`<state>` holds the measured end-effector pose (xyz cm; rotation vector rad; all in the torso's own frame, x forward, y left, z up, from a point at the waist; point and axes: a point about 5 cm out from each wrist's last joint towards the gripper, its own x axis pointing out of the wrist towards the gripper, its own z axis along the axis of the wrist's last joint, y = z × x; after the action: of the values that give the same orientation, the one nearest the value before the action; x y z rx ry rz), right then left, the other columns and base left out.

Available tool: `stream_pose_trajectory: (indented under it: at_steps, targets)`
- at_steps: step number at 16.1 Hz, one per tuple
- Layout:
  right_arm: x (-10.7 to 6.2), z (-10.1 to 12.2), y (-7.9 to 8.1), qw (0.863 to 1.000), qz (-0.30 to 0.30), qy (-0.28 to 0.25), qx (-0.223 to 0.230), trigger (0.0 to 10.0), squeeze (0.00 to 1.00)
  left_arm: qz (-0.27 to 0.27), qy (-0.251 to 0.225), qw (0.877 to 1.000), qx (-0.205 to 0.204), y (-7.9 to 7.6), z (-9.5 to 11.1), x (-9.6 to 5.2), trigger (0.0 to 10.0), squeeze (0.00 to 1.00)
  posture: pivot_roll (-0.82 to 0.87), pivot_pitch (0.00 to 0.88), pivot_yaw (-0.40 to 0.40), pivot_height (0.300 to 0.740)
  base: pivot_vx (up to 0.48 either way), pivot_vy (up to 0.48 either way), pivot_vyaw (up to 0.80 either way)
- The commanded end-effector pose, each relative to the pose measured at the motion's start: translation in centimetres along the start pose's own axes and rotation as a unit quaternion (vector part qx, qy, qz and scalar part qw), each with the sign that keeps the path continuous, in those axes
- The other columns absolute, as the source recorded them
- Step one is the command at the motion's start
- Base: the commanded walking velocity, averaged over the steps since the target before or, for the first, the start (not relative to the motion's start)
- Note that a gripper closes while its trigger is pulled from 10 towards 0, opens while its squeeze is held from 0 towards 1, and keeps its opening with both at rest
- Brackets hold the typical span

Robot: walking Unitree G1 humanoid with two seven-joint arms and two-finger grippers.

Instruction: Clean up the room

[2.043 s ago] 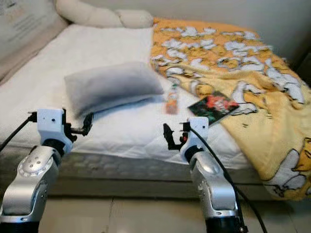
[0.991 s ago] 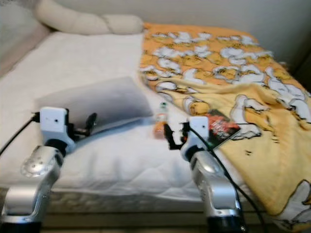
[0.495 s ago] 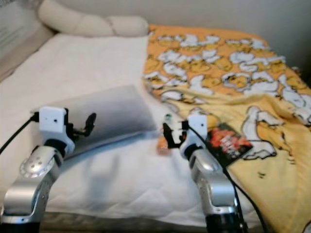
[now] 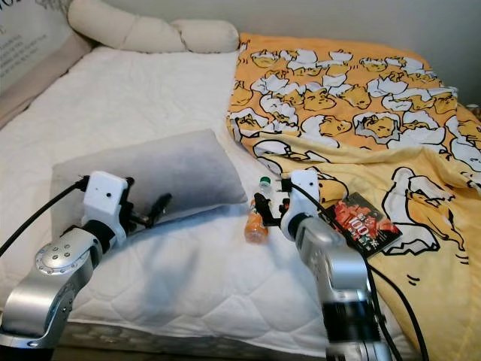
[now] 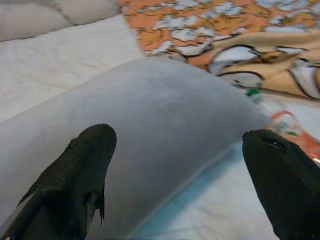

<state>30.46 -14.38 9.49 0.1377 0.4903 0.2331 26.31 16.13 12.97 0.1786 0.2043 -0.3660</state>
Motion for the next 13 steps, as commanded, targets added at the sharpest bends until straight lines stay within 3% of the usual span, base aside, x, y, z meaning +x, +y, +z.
stream_pose_trajectory:
  at_steps: [1, 2, 3, 4, 5, 8, 9, 10, 11, 13]
  targets:
    - [0.4, 0.2, -0.5, 1.000, -0.006, 0.020, 0.000, 10.0, 0.77, -0.021, 0.000, 1.000, 0.009, -0.3, 0.5, 0.0, 10.0, 0.27, 0.10, 0.000, 0.004, 0.740, 0.000, 0.000, 0.00]
    - [1.2, 0.4, -0.6, 0.999, -0.005, 0.045, -0.007, 10.0, 1.00, -0.034, 0.010, 0.999, 0.019, -0.2, 0.6, 0.1, 10.0, 0.28, 0.11, 0.000, 0.003, 0.740, 0.000, 0.000, 0.00]
    - [2.3, 0.6, -0.8, 0.997, 0.002, 0.081, -0.017, 10.0, 1.00, -0.051, 0.025, 0.998, 0.021, 0.0, 0.7, 0.3, 10.0, 0.30, 0.12, 0.000, 0.001, 0.740, 0.000, 0.000, 0.00]
    - [3.0, 0.8, -0.6, 0.994, 0.020, 0.110, -0.021, 10.0, 1.00, -0.078, 0.034, 0.996, 0.022, -0.1, 0.9, 0.4, 10.0, 0.93, 0.12, 0.000, 0.000, 0.740, 0.000, 0.000, 0.00]
    - [3.6, 1.2, -0.5, 0.992, 0.027, 0.123, -0.022, 10.0, 1.00, -0.102, 0.040, 0.994, 0.020, -0.3, 1.1, 0.2, 10.0, 1.00, 0.12, 0.000, 0.003, 0.740, 0.000, 0.000, 0.00]
    - [5.0, 2.2, -0.2, 0.989, 0.018, 0.143, -0.039, 10.0, 1.00, -0.156, 0.059, 0.985, 0.036, -0.6, 1.5, -0.9, 10.0, 1.00, 0.13, 0.000, 0.007, 0.740, 0.000, 0.000, 0.00]
    - [5.3, 2.4, -0.1, 0.987, 0.009, 0.152, -0.050, 10.0, 0.76, -0.170, 0.066, 0.983, 0.039, -0.7, 1.6, -1.3, 10.0, 1.00, 0.14, 0.000, 0.009, 0.740, 0.000, 0.000, 0.00]
    - [5.5, 2.5, 0.0, 0.985, 0.005, 0.159, -0.064, 10.0, 0.00, -0.181, 0.073, 0.980, 0.042, -0.7, 1.8, -1.7, 10.0, 1.00, 0.15, 0.000, 0.008, 0.740, 0.000, 0.000, 0.00]
    - [5.8, 2.3, 0.1, 0.982, -0.008, 0.173, -0.081, 10.0, 0.00, -0.199, 0.084, 0.975, 0.045, -0.8, 1.9, -2.3, 10.0, 0.87, 0.16, 0.000, 0.005, 0.740, 0.000, 0.000, 0.00]
    - [5.8, 2.0, 0.1, 0.977, -0.023, 0.188, -0.093, 10.0, 0.00, -0.209, 0.094, 0.972, 0.047, -1.0, 2.0, -2.9, 10.0, 0.84, 0.17, 0.006, 0.000, 0.740, 0.000, 0.000, 0.00]
